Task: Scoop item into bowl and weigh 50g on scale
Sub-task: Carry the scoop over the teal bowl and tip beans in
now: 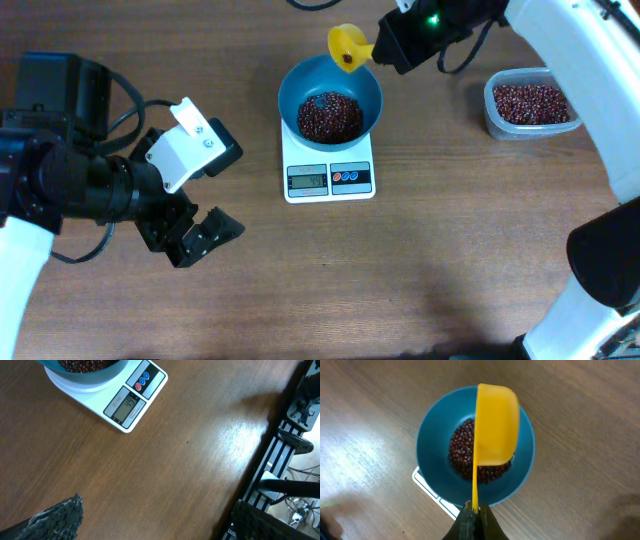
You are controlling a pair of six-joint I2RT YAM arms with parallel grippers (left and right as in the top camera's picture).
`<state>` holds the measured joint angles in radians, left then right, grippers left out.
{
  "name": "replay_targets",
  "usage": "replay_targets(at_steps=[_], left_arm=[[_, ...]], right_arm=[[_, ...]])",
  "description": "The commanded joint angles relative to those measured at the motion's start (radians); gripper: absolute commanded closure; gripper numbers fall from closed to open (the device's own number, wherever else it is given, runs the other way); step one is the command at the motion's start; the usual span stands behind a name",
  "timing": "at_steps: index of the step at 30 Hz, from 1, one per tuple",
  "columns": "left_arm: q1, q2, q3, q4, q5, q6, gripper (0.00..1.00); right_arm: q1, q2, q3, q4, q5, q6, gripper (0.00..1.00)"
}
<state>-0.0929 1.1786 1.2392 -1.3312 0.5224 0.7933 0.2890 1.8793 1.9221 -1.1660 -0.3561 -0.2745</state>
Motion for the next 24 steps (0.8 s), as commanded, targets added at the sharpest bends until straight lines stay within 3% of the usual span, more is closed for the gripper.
replay_targets(at_steps=[1,14,22,24], left_arm=[[0.002,0.000,0.009,0.002,0.003,0.016,0.01],[0.002,0.000,0.009,0.002,0.003,0.016,0.01],[0.002,0.000,0.009,0.002,0.003,0.016,0.01],[0.002,0.000,0.009,0.002,0.003,0.016,0.01]], right_arm=[[0.045,-0.024,-0.004,-0.023,0.112,-0.066,0.96],[0.082,-0.017,0.006,-0.056,0.209,-0.089,0.96],[0.088,-0.020,0.029,-0.041,0.198,-0.046,0.96],[0.054,-0.021,0.039,-0.040,0.096,-0.031,0.96]])
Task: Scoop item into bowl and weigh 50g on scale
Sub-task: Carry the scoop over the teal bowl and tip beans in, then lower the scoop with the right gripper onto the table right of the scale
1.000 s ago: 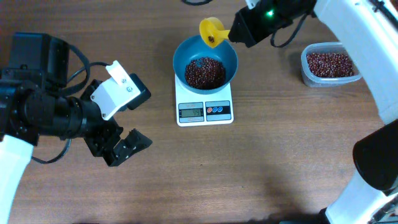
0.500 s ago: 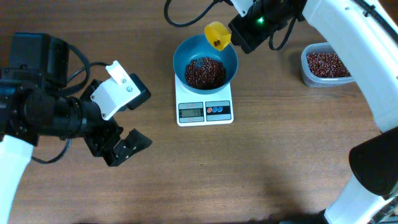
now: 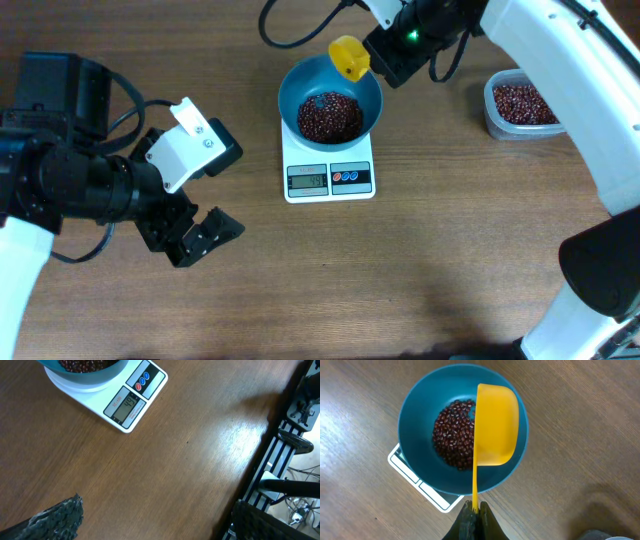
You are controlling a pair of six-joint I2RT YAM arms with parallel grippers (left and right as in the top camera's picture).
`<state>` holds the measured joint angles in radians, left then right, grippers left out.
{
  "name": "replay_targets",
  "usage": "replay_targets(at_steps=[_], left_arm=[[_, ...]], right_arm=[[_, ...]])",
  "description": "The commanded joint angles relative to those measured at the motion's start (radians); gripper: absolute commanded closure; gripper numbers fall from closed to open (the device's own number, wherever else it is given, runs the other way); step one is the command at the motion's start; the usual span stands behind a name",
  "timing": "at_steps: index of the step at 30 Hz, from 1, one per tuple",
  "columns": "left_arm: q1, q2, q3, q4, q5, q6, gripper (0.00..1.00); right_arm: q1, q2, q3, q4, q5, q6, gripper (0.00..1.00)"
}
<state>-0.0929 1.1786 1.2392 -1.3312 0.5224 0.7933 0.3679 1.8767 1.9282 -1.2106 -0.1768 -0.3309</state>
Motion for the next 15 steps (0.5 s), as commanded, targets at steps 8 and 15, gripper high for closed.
replay_targets(at_steps=[8,15], left_arm=[[0.002,0.000,0.009,0.002,0.003,0.016,0.01],[0.002,0.000,0.009,0.002,0.003,0.016,0.01]], right_arm=[[-0.375,-0.019,0.037,-0.016,-0.726,0.024,0.96],[-0.595,-0.019,0.038,-0.012,-0.966,0.024,0.96]])
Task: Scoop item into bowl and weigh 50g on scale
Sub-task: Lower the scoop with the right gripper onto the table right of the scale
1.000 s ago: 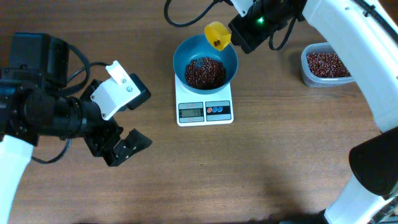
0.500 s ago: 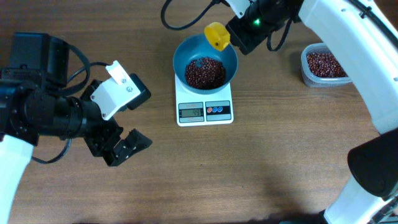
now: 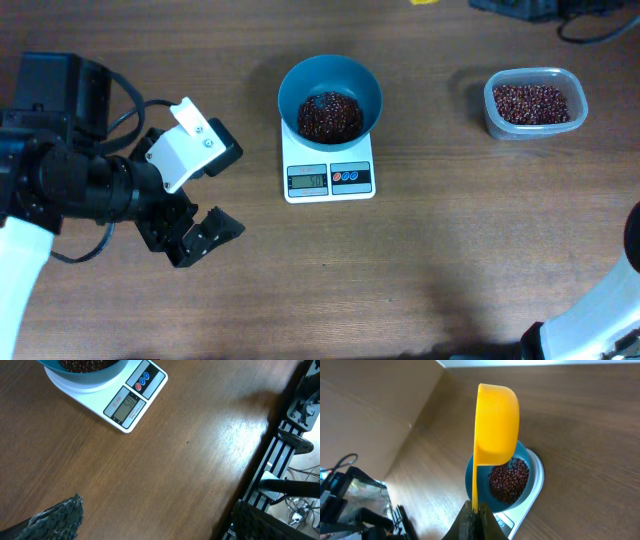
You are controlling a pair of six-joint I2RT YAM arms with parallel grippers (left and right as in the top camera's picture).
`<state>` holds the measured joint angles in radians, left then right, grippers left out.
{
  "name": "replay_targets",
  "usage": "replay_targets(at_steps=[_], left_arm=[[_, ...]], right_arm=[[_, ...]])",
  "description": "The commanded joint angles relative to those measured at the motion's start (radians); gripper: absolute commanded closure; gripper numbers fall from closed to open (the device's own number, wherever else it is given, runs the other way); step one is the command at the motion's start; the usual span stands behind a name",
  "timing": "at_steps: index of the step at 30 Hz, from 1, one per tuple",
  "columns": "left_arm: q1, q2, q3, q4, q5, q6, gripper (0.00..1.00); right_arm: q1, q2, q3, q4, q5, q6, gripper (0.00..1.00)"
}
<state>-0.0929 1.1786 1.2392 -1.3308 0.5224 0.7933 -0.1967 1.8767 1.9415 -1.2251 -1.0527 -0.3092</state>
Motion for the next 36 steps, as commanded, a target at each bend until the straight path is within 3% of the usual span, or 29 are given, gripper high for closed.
replay_targets(at_steps=[1,4,7,8,13,15,17,24,29,31,33,36], left_arm=[[0.002,0.000,0.009,0.002,0.003,0.016,0.01],[0.002,0.000,0.009,0.002,0.003,0.016,0.01],[0.002,0.000,0.009,0.002,0.003,0.016,0.01],[0.002,0.000,0.009,0.002,0.003,0.016,0.01],[0.002,0.000,0.009,0.002,0.003,0.016,0.01],[0.002,0.000,0.009,0.002,0.003,0.016,0.01],[0.002,0.000,0.009,0.002,0.003,0.016,0.01],[0.002,0.000,0.009,0.002,0.003,0.016,0.01],[0.002,0.000,0.009,0.002,0.003,0.016,0.01],[0.002,0.000,0.009,0.002,0.003,0.016,0.01],[0.002,0.000,0.009,0.002,0.003,0.016,0.01],[0.002,0.000,0.009,0.002,0.003,0.016,0.01]], right_arm=[[-0.057,-0.019,0.024,-0.003,-0.096,0.002,0.96],[-0.153,-0.019,0.024,-0.145,-0.094,-0.189,0.96],[-0.243,-0.019,0.024,-0.451,-0.084,-0.591,0.96],[-0.283,-0.020,0.021,-0.474,-0.061,-0.631,0.96],[-0.354,-0.021,0.021,-0.422,-0.400,-0.918,0.96],[-0.354,-0.021,0.021,-0.372,-0.442,-0.917,0.96],[-0.354,-0.021,0.021,-0.384,-0.339,-0.840,0.96],[-0.354,-0.077,0.021,-0.474,0.211,-0.051,0.96],[-0.354,-0.405,0.015,-0.473,0.412,0.001,0.96],[-0.354,-0.499,-0.077,-0.452,0.418,0.004,0.96],[-0.354,-0.613,-0.386,-0.275,0.392,0.090,0.96],[-0.354,-0.703,-0.793,-0.103,0.139,0.018,0.96]])
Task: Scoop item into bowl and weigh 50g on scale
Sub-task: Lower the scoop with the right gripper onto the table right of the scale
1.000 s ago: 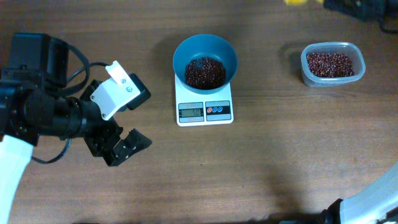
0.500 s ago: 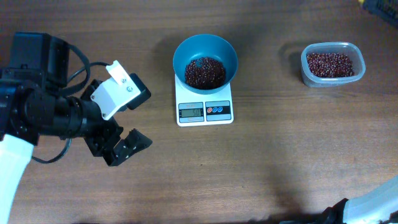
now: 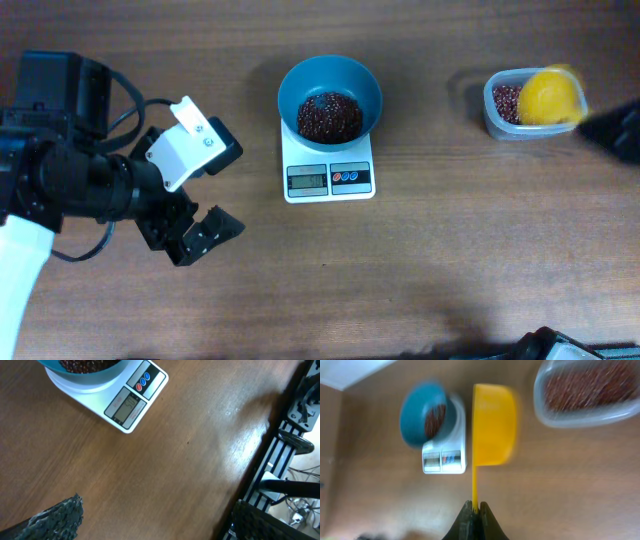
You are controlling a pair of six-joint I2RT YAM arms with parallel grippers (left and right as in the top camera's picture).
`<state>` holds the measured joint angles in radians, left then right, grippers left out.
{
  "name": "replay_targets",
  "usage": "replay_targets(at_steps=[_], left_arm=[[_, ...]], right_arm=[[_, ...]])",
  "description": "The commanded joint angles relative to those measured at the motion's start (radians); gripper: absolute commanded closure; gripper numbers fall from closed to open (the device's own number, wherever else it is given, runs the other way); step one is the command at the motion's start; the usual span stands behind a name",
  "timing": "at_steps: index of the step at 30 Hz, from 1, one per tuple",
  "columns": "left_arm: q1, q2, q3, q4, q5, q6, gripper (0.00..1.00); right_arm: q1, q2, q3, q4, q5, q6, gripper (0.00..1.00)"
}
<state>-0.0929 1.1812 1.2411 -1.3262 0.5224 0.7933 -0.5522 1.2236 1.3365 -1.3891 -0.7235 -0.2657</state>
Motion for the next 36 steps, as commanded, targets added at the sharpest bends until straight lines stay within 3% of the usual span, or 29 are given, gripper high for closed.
replay_targets(at_steps=[1,5,8,13,15,18,21,23,24,26,28,32,36], left_arm=[[0.002,-0.003,0.007,-0.003,0.003,0.016,0.01],[0.002,-0.003,0.007,-0.003,0.003,0.016,0.01],[0.002,-0.003,0.007,-0.003,0.003,0.016,0.01],[0.002,-0.003,0.007,-0.003,0.003,0.016,0.01],[0.002,-0.003,0.007,-0.003,0.003,0.016,0.01],[0.002,-0.003,0.007,-0.003,0.003,0.016,0.01],[0.002,-0.003,0.007,-0.003,0.003,0.016,0.01],[0.002,-0.003,0.007,-0.003,0.003,0.016,0.01],[0.002,-0.003,0.007,-0.003,0.003,0.016,0.01],[0.002,-0.003,0.007,-0.003,0.003,0.016,0.01],[0.002,-0.003,0.007,-0.003,0.003,0.016,0.01],[0.002,-0.003,0.007,-0.003,0.003,0.016,0.01],[0.002,-0.003,0.007,-0.003,0.003,0.016,0.01]], right_arm=[[0.002,-0.058,-0.323,0.135,-0.259,-0.027,0.96],[0.001,-0.057,-0.610,0.361,-0.320,-0.071,0.96],[-0.021,-0.057,-0.728,0.484,-0.294,-0.097,0.96],[-0.351,-0.057,-0.911,0.549,-0.320,-0.209,0.96],[-0.461,-0.057,-0.948,0.586,-0.368,-0.209,0.71],[-0.470,-0.057,-0.948,0.597,-0.364,-0.204,0.01],[-0.470,-0.057,-0.947,0.658,-0.126,0.014,0.01],[-0.469,-0.057,-0.947,0.744,-0.085,0.039,0.01],[-0.469,-0.057,-0.947,0.789,0.069,0.143,0.01],[-0.445,-0.057,-0.946,0.838,0.111,0.224,0.01],[-0.308,-0.057,-0.933,0.840,0.320,0.460,0.01],[0.053,-0.057,-0.798,0.815,0.599,0.765,0.01],[0.133,-0.057,-0.773,0.658,0.772,0.803,0.01]])
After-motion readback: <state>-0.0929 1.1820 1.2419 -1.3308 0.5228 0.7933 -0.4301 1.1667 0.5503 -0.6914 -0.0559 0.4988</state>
